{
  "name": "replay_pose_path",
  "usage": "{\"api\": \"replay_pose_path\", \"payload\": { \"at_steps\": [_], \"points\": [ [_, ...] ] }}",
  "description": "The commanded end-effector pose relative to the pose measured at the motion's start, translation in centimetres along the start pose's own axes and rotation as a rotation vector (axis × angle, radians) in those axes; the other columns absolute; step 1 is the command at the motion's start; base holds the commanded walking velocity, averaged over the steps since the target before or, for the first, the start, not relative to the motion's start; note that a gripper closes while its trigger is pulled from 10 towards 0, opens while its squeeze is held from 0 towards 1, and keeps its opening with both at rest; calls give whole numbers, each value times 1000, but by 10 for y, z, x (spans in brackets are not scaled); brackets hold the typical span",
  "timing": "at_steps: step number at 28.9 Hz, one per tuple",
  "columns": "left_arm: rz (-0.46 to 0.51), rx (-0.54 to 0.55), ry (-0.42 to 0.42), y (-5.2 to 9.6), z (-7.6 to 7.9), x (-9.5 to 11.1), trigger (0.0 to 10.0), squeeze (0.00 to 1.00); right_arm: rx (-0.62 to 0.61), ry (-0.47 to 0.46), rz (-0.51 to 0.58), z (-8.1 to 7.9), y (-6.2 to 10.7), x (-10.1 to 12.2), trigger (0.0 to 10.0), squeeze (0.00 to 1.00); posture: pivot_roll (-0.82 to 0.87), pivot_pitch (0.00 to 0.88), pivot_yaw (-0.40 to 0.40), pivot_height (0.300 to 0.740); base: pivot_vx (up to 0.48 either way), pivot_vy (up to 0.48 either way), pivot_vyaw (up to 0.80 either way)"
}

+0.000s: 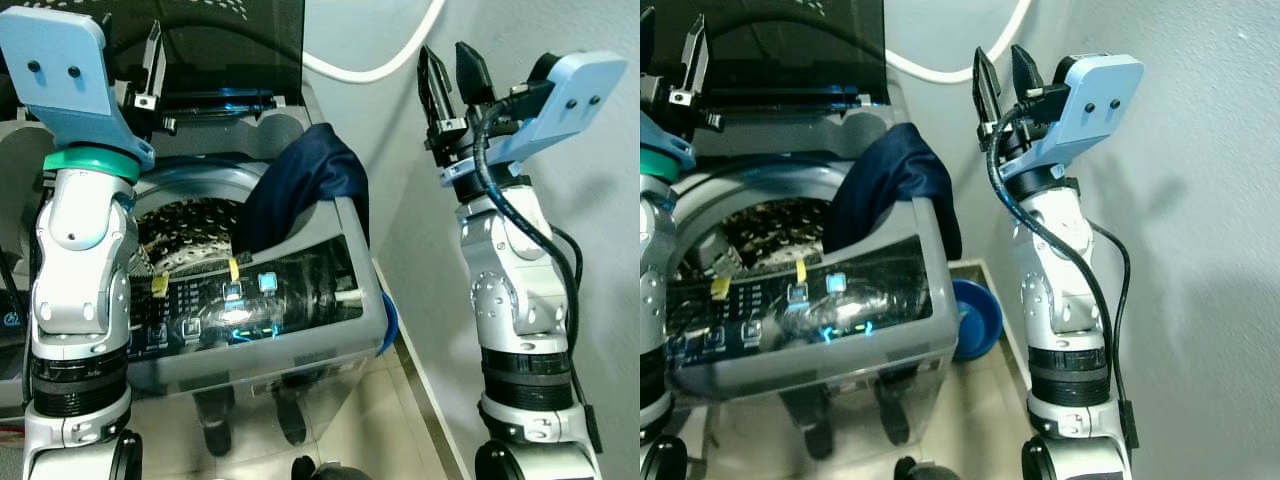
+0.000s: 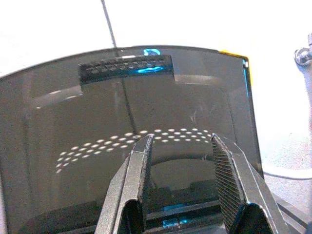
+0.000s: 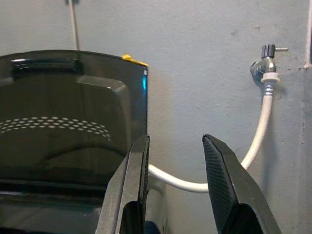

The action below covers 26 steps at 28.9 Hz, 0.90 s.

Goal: Clothes washing

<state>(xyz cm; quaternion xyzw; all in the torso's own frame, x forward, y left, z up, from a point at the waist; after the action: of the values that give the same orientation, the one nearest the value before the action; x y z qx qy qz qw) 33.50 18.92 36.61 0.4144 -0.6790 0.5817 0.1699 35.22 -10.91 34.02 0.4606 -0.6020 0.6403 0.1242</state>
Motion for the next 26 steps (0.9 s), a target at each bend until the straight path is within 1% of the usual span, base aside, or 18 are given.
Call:
{"api": "replay_pose_path", "payload": {
  "at_steps": [1, 14, 26],
  "points": [
    [4, 1, 0, -1, 0, 0, 10000, 0, -4, 11, -4, 2, -1, 0, 10000, 0, 32, 10, -14, 740, -326, 0, 0],
    [3, 2, 0, -2, 1, 0, 10000, 0, -4, 18, -14, 2, 0, -2, 10000, 0, 33, 16, -13, 740, -334, 0, 0],
    [-1, 6, -1, -2, 1, -1, 10000, 0, -1, 32, -36, 2, 1, -7, 10000, 0, 33, 20, -14, 740, -398, 0, 0]
  ]
}}
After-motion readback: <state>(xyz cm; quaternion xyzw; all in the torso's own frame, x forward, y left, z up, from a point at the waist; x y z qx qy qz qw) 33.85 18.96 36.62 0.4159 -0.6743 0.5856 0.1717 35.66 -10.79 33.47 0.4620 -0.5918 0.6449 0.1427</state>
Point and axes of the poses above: a point about 5 cm out from each wrist's last joint towards the gripper, its own y axis pointing back from the gripper into the wrist, its own x axis along the axis of the wrist's last joint, z = x × y, the point moved 5 cm from there along -y, pointing out of the wrist towards the gripper, and after that the axes turned 10 degrees about -y, right-handed, at the moved point
